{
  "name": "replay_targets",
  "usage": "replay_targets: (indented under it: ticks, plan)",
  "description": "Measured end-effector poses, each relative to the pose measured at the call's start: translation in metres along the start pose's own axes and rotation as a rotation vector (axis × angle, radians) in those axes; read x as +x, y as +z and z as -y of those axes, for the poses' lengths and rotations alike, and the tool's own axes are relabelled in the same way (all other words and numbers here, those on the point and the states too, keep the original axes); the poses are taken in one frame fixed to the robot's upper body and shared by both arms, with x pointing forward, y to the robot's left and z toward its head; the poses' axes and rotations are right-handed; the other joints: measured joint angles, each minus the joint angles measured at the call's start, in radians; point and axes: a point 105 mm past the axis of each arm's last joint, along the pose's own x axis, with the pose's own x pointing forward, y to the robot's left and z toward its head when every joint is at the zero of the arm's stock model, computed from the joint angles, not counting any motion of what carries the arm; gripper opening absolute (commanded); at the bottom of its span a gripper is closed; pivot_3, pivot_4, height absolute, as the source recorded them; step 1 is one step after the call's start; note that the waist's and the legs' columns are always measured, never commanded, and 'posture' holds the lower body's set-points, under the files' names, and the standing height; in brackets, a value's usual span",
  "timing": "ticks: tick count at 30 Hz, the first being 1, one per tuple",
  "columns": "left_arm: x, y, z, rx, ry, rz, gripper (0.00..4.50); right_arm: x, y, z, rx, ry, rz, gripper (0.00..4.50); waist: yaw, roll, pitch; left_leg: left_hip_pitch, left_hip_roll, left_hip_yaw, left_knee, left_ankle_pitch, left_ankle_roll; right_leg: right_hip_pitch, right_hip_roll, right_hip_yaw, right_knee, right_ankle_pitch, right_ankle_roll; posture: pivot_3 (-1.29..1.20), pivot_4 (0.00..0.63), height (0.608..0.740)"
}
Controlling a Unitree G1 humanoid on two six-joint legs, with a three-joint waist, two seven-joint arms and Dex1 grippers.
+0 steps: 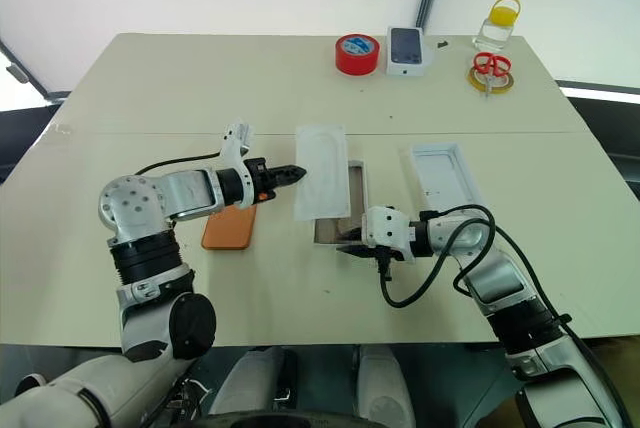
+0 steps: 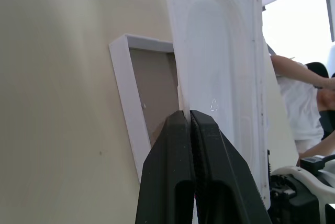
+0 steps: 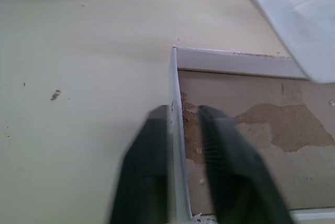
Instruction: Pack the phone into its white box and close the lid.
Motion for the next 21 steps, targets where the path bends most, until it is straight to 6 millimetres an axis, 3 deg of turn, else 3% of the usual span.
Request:
replay_targets:
  ticks: [1,5,12,15,21]
  plan:
    - [0.000,-0.001,-0.001,-0.003,0.006,-0.003,0.00,0.000,0.000,0.001,0.003,-0.005,-0.002,2.83,-0.001,0.000,0.000,0.000,0.000,0.000,0.000,0.000,0.000,0.000,0.000,0.000,0.000,0.000,0.000,0.00,0.150,0.739]
    - [0.001,-0.001,-0.001,0.002,0.001,0.004,0.00,-0.010,0.000,0.005,0.015,-0.035,0.005,2.83,0.001,0.000,0.000,0.000,0.000,0.000,0.000,0.000,0.000,0.000,0.000,0.000,0.000,0.000,0.000,0.00,0.150,0.739]
    - [0.008,-0.012,0.002,-0.003,-0.002,-0.016,0.00,-0.060,-0.014,0.018,0.059,-0.146,-0.076,2.83,0.002,-0.001,0.001,-0.001,-0.001,0.000,0.000,0.000,0.000,0.000,-0.001,0.000,-0.001,-0.002,-0.003,0.00,0.150,0.739]
    - [0.017,-0.022,0.011,-0.009,-0.029,-0.037,0.00,-0.068,-0.019,0.023,0.065,-0.182,-0.083,2.83,0.000,-0.001,0.001,-0.001,0.000,0.000,0.000,0.000,0.000,0.000,0.000,0.000,-0.001,-0.002,-0.003,0.00,0.150,0.739]
    - [0.019,-0.032,-0.001,0.001,0.047,-0.060,0.00,-0.072,-0.025,0.026,0.058,-0.210,-0.093,2.83,0.000,-0.001,0.001,-0.001,0.000,0.000,0.000,0.000,0.000,0.000,0.001,0.000,-0.001,-0.002,-0.003,0.00,0.150,0.739]
